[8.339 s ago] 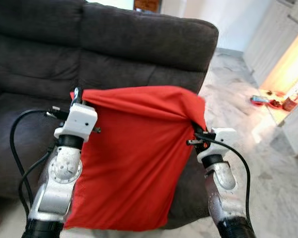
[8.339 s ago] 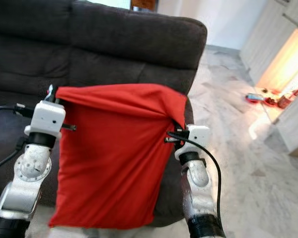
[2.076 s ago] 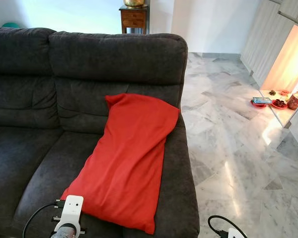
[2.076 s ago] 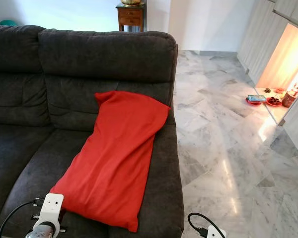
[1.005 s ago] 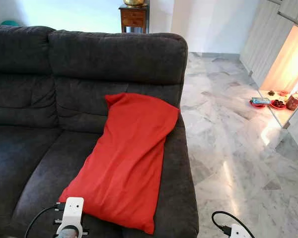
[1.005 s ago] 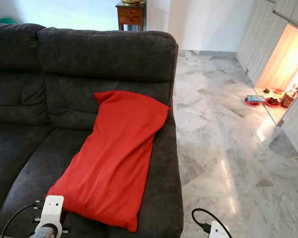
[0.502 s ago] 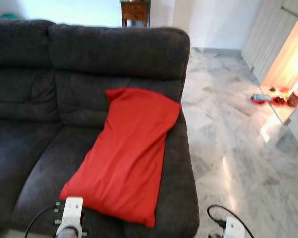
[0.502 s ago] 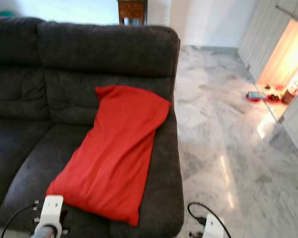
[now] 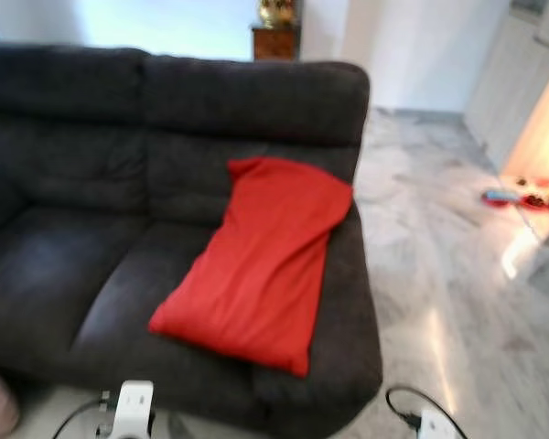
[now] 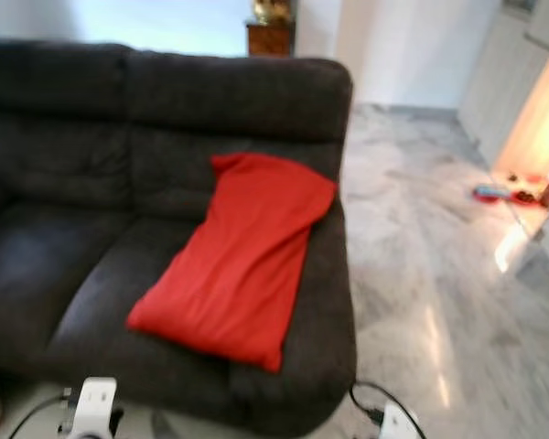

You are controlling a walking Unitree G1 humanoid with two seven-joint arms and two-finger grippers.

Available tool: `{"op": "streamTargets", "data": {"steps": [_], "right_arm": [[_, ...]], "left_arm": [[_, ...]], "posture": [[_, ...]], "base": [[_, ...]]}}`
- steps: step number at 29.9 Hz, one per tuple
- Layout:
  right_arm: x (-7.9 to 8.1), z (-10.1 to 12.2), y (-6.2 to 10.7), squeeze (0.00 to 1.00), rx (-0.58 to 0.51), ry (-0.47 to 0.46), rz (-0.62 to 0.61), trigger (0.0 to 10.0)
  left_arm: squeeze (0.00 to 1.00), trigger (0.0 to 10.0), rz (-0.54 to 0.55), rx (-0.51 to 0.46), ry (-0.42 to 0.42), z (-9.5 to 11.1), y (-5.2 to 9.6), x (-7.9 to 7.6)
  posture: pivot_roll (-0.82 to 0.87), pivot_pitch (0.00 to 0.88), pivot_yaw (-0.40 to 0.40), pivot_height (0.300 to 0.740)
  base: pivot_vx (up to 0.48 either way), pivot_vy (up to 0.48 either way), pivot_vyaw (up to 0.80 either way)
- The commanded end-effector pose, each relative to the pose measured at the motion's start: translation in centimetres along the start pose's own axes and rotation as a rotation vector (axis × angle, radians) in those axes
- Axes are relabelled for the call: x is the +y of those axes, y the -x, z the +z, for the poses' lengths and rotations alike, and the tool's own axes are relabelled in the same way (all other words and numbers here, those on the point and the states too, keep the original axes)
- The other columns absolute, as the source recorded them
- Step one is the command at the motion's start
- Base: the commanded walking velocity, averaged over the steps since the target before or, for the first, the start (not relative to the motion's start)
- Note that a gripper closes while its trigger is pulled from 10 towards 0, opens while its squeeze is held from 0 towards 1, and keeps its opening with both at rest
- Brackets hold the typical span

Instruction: Move the pillow to the sofa from floor

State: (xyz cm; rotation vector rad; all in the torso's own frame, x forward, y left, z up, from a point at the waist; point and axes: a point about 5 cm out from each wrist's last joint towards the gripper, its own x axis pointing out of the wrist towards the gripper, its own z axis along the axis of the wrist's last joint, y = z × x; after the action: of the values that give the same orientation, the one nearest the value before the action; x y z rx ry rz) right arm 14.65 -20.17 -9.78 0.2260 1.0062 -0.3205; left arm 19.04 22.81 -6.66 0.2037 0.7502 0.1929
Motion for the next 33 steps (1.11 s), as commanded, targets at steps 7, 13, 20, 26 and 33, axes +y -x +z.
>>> {"op": "streamTargets", "data": {"steps": [7,13,20,26,33], "right_arm": [[0.5,-0.7,0.1,0.0,0.012,0.002,0.005,10.0],[0.6,-0.8,0.1,0.0,0.012,0.005,0.008,10.0],[0.6,-0.8,0.1,0.0,0.014,0.008,0.015,10.0],[0.6,-0.8,0.1,0.0,0.013,0.008,0.019,10.0],[0.7,-0.9,0.1,0.0,0.01,0.01,0.029,10.0]], "left_arm": [[0.0,10.0,0.005,-0.019,0.004,0.7,-0.2,-0.3],[0.0,10.0,0.005,-0.006,0.011,0.5,-0.2,-0.3],[0.0,10.0,0.008,0.003,0.019,0.3,-0.1,-0.3],[0.0,10.0,0.006,0.012,0.027,0.1,-0.1,-0.3],[0.0,10.0,0.003,0.027,0.028,-0.2,0.0,-0.3]], "posture": [[0.08,0.0,-0.073,0.74],[0.08,0.0,-0.076,0.74],[0.08,0.0,-0.078,0.74],[0.08,0.0,-0.077,0.74],[0.08,0.0,-0.072,0.74]], "base": [[-0.036,0.0,0.0],[0.0,0.0,0.0],[0.0,0.0,0.0],[0.0,0.0,0.0],[0.0,0.149,0.0]]}}
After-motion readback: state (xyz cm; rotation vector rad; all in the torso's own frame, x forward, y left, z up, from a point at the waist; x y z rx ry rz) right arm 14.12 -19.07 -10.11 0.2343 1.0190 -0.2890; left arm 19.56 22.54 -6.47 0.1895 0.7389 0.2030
